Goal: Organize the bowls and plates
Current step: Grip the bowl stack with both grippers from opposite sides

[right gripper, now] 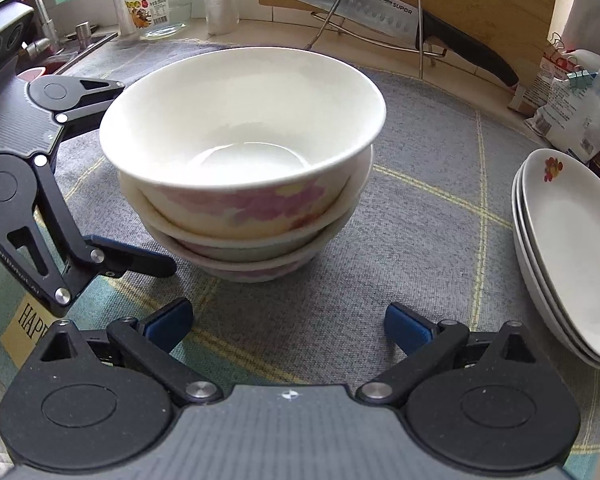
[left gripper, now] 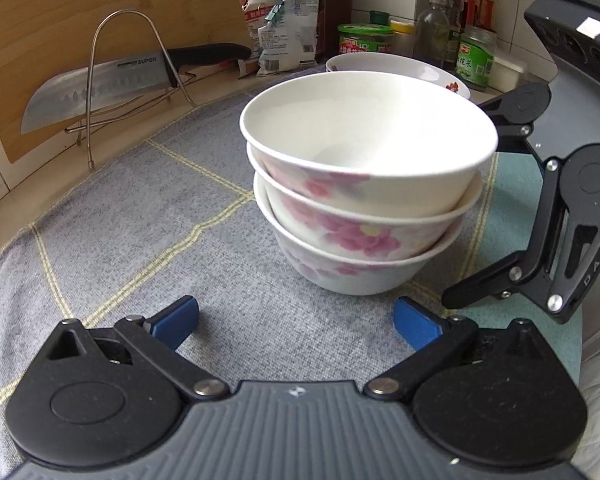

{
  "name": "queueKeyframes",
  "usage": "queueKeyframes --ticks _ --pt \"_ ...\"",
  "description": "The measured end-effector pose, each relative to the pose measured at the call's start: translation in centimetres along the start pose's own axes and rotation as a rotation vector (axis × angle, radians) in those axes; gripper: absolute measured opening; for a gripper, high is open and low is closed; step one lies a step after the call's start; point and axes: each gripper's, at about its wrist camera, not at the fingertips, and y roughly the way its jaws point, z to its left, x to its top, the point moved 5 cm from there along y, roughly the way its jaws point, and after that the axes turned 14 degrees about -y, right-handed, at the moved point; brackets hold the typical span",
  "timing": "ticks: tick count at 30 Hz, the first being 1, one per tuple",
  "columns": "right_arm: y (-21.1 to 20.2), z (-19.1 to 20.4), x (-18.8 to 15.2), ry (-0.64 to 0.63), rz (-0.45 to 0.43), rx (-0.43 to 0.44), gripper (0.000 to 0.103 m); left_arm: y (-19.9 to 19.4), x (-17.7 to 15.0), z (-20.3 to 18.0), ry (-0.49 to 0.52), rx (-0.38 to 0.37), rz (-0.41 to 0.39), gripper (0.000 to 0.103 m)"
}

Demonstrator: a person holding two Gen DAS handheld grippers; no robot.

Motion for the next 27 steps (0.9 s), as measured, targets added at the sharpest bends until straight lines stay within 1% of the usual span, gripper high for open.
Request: queueKeyframes --ticks 3,10,14,16,20,25,27 --pt "-0.1 -0.1 -0.2 -0.053 -0.007 0.031 0.103 0.3 0.3 -0.2 -0.009 0.008 0.0 0.103" --pt "-0.3 -0.9 -0.6 -0.172 -0.061 0.096 0.103 0.5 0.7 -1.0 -0.026 0.037 0.065 0.102" --pt "-0.3 -1.5 -0.6 -0.239 -0.091 0.135 0.103 0.6 0.5 -2.7 0.011 0.019 0.094 0.102" --pt "-0.1 -1.6 -0.5 -0.276 -0.115 0.158 0.103 0.8 0.5 -3.1 -0.011 0.032 0.091 0.103" --pt "0.1 -2.0 -0.2 -0.322 -0.142 0.186 0.103 1.0 0.5 -3.1 -0.044 0.052 0.058 0.103" --pt "0.4 -2.3 0.2 -0.356 -0.149 0.208 0.103 1.0 0.6 -3.1 -0.035 0.043 0.047 0.103" --pt "0.5 -2.4 0.6 -0.363 -0.133 0.212 0.103 1.0 0.6 -3.0 -0.024 0.033 0.04 0.103"
